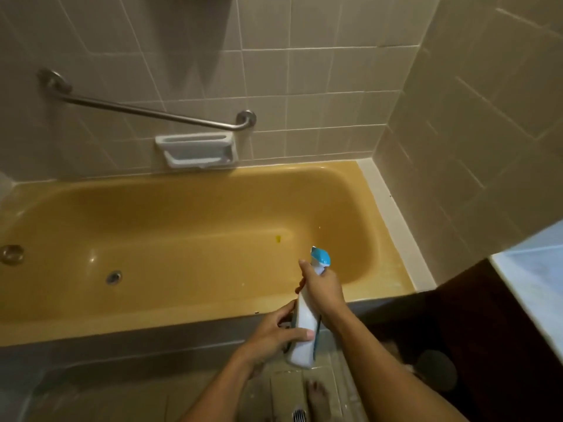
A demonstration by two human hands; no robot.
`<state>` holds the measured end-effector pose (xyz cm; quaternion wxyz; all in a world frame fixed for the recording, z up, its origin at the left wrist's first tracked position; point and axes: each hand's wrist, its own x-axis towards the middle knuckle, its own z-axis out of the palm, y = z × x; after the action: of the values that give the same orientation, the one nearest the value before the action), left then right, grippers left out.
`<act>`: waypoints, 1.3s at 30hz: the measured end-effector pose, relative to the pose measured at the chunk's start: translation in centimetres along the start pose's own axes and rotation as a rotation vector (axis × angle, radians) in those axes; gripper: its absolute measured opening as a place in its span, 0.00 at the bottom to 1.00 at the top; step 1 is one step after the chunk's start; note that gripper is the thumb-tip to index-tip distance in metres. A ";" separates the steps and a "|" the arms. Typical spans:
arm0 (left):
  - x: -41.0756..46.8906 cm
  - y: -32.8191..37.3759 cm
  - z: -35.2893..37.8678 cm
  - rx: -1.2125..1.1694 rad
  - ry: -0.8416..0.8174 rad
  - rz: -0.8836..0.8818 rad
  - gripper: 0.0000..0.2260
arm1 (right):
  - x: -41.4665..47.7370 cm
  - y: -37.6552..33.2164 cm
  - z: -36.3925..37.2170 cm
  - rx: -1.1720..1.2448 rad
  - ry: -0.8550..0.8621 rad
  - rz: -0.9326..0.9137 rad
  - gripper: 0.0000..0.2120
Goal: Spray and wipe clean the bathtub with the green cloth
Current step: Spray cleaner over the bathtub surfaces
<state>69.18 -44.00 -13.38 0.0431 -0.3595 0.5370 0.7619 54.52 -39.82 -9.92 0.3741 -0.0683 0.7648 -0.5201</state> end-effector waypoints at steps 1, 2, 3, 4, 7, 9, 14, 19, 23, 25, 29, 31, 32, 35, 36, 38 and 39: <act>0.4 0.0 -0.3 -0.014 0.000 -0.009 0.32 | 0.6 0.1 0.3 0.002 0.020 0.010 0.16; 0.9 0.0 -0.4 -0.025 0.001 -0.020 0.32 | 1.2 0.1 0.4 0.014 0.024 0.018 0.15; 1.4 0.1 -0.6 -0.029 0.003 -0.027 0.32 | 1.8 0.1 0.5 0.031 0.007 0.021 0.14; 1.9 0.2 -0.7 -0.033 0.006 -0.032 0.33 | 2.5 0.1 0.4 0.047 -0.027 0.017 0.13; 3.6 0.7 -0.8 -0.014 0.030 -0.012 0.35 | 4.4 -0.3 0.0 0.077 -0.100 0.012 0.12; 4.7 1.2 -0.7 0.021 0.042 -0.008 0.39 | 5.5 -0.7 -0.3 0.085 -0.071 0.026 0.12; 7.3 2.6 0.0 0.046 0.029 -0.015 0.39 | 8.1 -0.9 -1.5 0.072 0.041 0.035 0.16; 9.5 4.1 1.7 0.091 -0.038 -0.021 0.34 | 9.9 -0.6 -4.5 0.111 0.081 0.041 0.14; 11.1 5.2 3.3 0.133 -0.080 -0.014 0.30 | 11.1 -0.5 -6.6 0.064 0.241 0.091 0.19; 12.0 5.8 3.7 0.154 -0.090 -0.005 0.31 | 11.8 -0.5 -7.3 0.108 0.265 0.095 0.18; 13.9 6.7 4.1 0.171 -0.110 -0.009 0.36 | 13.4 -1.0 -8.4 0.165 0.221 0.079 0.14; 14.8 7.3 4.3 0.179 -0.130 -0.009 0.37 | 14.3 -1.2 -8.9 0.124 0.255 0.084 0.16; 15.2 7.6 4.3 0.181 -0.139 -0.006 0.36 | 14.7 -1.3 -9.1 0.103 0.282 0.088 0.17; 16.5 8.4 4.4 0.181 -0.149 -0.006 0.35 | 15.9 -1.7 -9.3 0.112 0.328 0.100 0.18; 17.0 8.5 4.3 0.178 -0.142 -0.007 0.37 | 16.3 -1.8 -9.2 0.117 0.320 0.093 0.17; 17.9 8.6 4.0 0.172 -0.125 -0.006 0.41 | 17.3 -2.2 -9.0 0.134 0.265 0.078 0.14; 18.2 8.7 3.8 0.171 -0.117 -0.006 0.42 | 17.7 -2.5 -8.9 0.149 0.236 0.077 0.12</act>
<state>49.88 -50.24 -16.74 0.1071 -0.3109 0.5958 0.7327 35.53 -43.05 -15.03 0.3051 0.0506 0.7649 -0.5651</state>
